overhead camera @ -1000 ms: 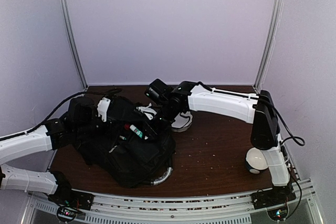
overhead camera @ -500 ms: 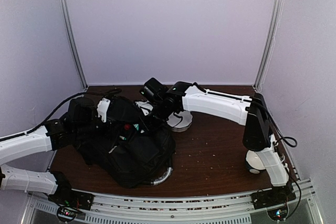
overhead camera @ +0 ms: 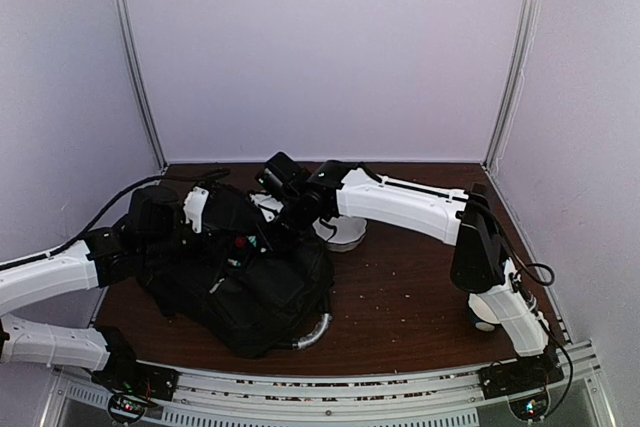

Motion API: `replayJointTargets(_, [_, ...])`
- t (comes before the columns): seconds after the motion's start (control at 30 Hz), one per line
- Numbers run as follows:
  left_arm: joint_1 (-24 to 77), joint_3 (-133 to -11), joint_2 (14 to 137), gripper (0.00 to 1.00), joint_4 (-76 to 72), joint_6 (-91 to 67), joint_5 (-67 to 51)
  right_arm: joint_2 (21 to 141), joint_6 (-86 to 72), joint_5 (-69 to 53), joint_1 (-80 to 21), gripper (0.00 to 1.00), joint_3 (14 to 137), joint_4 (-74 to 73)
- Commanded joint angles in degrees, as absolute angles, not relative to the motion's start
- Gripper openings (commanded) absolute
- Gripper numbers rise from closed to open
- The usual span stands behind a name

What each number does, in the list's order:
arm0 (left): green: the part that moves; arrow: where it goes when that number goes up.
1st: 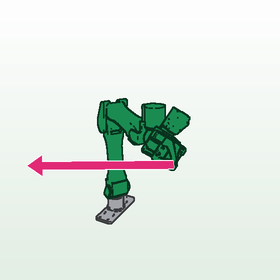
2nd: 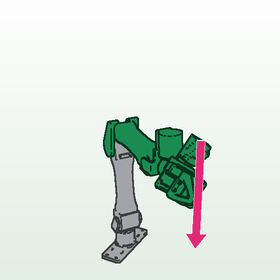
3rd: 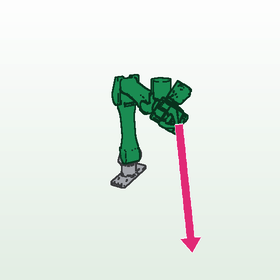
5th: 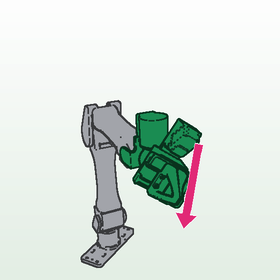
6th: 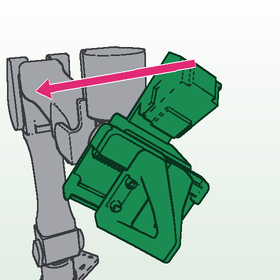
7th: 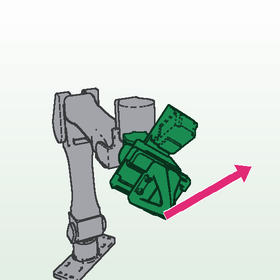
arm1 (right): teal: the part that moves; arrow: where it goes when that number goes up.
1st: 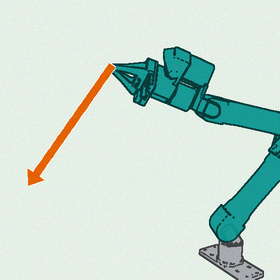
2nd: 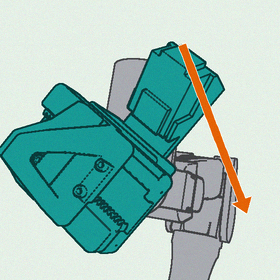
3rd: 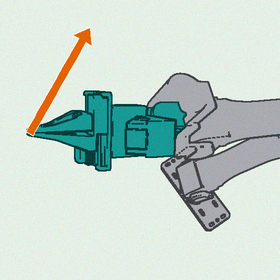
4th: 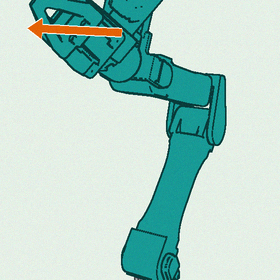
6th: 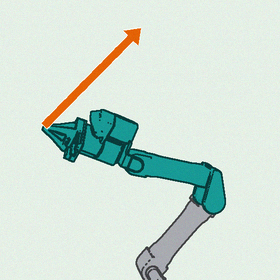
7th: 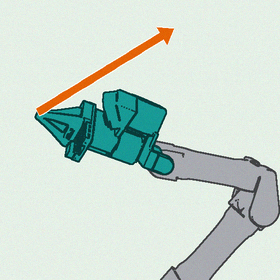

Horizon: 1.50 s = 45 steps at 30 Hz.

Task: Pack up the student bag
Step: Place the glue stick in the second largest pocket of the bag.

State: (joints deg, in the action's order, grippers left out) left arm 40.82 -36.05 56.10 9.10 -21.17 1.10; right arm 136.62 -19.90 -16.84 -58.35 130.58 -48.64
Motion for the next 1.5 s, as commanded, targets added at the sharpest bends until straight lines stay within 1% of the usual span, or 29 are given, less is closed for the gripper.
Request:
replayJointTargets(0.0, [41.24,-37.02,53.47,0.00,0.02,-21.54,-1.62,136.55,-17.65,-14.84,-58.29,0.24,133.40,-45.87])
replayJointTargets(0.2, [41.25,-36.98,53.49,0.00,-0.09,-21.54,-1.67,135.84,-18.70,-12.30,-58.71,0.24,131.77,-40.47])
replayJointTargets(0.37, [41.27,-36.51,53.22,0.00,-0.40,-21.71,-1.71,136.99,-18.68,-10.26,-59.09,0.15,131.72,-35.70])
replayJointTargets(0.43, [41.29,-36.51,53.18,0.00,-0.30,-21.67,-1.84,137.08,-18.84,-9.87,-59.38,0.15,131.43,-34.20])
replayJointTargets(0.47, [41.23,-36.49,53.10,0.00,-0.33,-21.70,-1.85,137.00,-18.93,-10.19,-59.48,0.15,131.40,-33.90])
replayJointTargets(0.53, [41.27,-36.21,52.77,0.00,-0.34,-21.72,-1.71,136.33,-18.77,-10.44,-59.61,0.20,131.08,-33.94])
replayJointTargets(0.77, [41.29,-35.45,51.82,0.00,0.06,-21.38,-0.82,128.56,-17.59,-13.33,-59.45,0.30,122.28,-30.99])
replayJointTargets(0.9, [41.27,-35.00,51.47,0.00,0.01,-21.29,-0.45,126.21,-17.30,-14.32,-59.48,0.32,119.49,-30.64])
replayJointTargets(1.0, [41.26,-34.86,51.29,0.00,0.13,-21.25,-0.35,124.92,-15.64,-16.36,-59.21,0.32,118.67,-31.97])
replayJointTargets(1.07, [41.24,-34.87,51.24,0.00,0.09,-21.18,-0.35,123.41,-13.35,-18.61,-59.05,0.32,115.72,-31.97])
replayJointTargets(1.17, [41.31,-34.89,51.19,0.00,0.09,-21.10,-0.42,121.07,-8.71,-19.62,-59.05,0.27,111.41,-31.01])
replayJointTargets(1.23, [41.23,-34.91,51.22,0.00,0.03,-21.10,-0.44,120.21,-4.82,-21.42,-58.99,0.21,109.31,-30.53])
replayJointTargets(1.37, [41.22,-35.09,51.12,0.00,0.00,-21.01,-0.33,118.83,-3.93,-25.49,-58.74,0.03,104.28,-26.56])
replayJointTargets(1.47, [41.25,-35.16,51.19,0.00,0.25,-21.01,-0.31,120.34,-5.83,-26.76,-58.84,0.00,104.93,-26.00])
